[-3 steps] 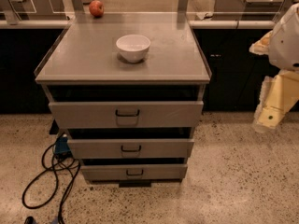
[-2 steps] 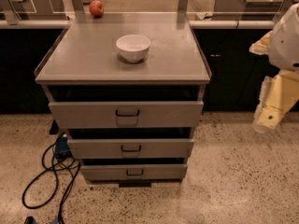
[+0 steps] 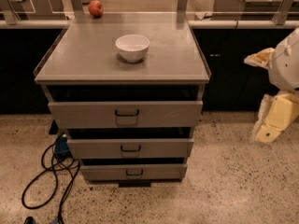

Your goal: Open top drawer

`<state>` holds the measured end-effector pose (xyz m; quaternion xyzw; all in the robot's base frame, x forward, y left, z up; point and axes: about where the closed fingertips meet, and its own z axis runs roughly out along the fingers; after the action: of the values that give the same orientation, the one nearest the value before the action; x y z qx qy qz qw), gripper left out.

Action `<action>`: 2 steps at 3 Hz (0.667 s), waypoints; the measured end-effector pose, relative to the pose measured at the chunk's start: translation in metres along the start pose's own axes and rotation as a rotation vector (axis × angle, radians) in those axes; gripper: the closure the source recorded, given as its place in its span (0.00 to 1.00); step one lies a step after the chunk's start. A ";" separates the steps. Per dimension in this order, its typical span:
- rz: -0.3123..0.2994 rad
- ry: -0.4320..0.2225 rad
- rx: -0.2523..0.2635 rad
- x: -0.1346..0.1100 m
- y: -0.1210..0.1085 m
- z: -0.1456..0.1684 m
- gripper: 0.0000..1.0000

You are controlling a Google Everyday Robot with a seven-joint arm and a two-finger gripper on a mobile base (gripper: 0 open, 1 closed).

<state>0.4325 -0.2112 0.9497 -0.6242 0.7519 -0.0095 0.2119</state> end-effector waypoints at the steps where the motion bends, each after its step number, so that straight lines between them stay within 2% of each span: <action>1: -0.026 -0.139 0.009 0.006 0.034 0.038 0.00; 2: -0.038 -0.258 0.018 0.006 0.076 0.090 0.00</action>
Offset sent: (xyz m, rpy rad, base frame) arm -0.0411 0.0503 -0.2943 0.3327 -0.2120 0.0232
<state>0.3910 -0.1772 0.8447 -0.6325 0.7063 0.0599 0.3123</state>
